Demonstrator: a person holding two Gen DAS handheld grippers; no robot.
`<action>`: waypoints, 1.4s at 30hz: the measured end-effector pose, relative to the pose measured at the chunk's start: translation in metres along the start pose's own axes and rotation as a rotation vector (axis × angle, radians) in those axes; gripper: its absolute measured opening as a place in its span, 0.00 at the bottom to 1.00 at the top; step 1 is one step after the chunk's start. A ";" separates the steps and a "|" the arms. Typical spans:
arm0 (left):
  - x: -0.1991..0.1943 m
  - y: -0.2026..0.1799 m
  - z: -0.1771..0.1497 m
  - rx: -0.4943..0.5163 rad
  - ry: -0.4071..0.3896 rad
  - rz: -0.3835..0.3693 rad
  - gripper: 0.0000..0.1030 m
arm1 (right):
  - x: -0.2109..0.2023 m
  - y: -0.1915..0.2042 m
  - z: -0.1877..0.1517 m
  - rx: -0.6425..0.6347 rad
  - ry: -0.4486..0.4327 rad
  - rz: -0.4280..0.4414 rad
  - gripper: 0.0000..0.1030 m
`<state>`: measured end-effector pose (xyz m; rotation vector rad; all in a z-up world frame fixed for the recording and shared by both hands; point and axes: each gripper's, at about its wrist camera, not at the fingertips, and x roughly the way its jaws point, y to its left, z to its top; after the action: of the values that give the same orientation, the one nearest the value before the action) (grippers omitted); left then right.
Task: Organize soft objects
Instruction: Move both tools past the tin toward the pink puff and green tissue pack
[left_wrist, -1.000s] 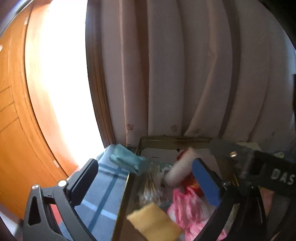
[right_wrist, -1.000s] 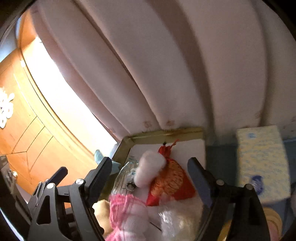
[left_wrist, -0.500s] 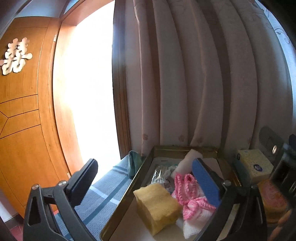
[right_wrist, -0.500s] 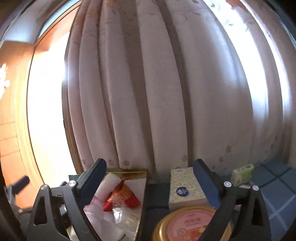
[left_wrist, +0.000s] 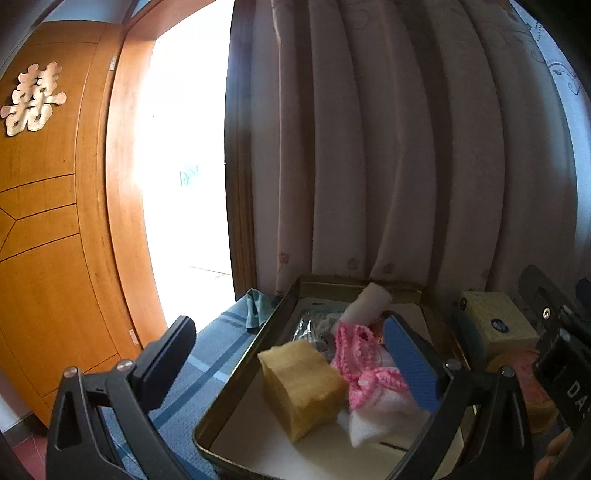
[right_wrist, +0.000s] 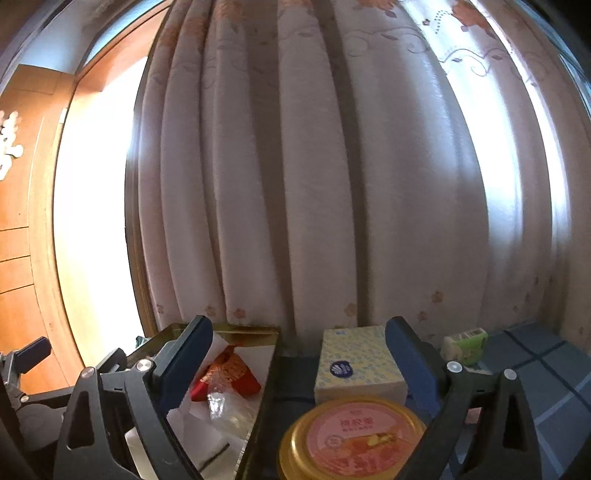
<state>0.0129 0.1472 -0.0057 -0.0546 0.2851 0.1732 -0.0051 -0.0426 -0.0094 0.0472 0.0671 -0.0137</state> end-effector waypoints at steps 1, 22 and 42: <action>-0.001 0.000 0.000 0.000 0.001 -0.003 0.99 | 0.000 -0.002 0.000 0.004 0.005 -0.004 0.93; -0.029 -0.037 -0.007 0.028 0.008 -0.073 0.99 | -0.021 -0.047 0.002 0.016 -0.020 -0.070 0.93; -0.038 -0.083 -0.010 0.050 0.028 -0.144 0.99 | -0.037 -0.122 0.006 -0.007 -0.034 -0.209 0.93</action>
<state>-0.0112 0.0584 -0.0020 -0.0280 0.3124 0.0222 -0.0434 -0.1641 -0.0064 0.0323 0.0380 -0.2230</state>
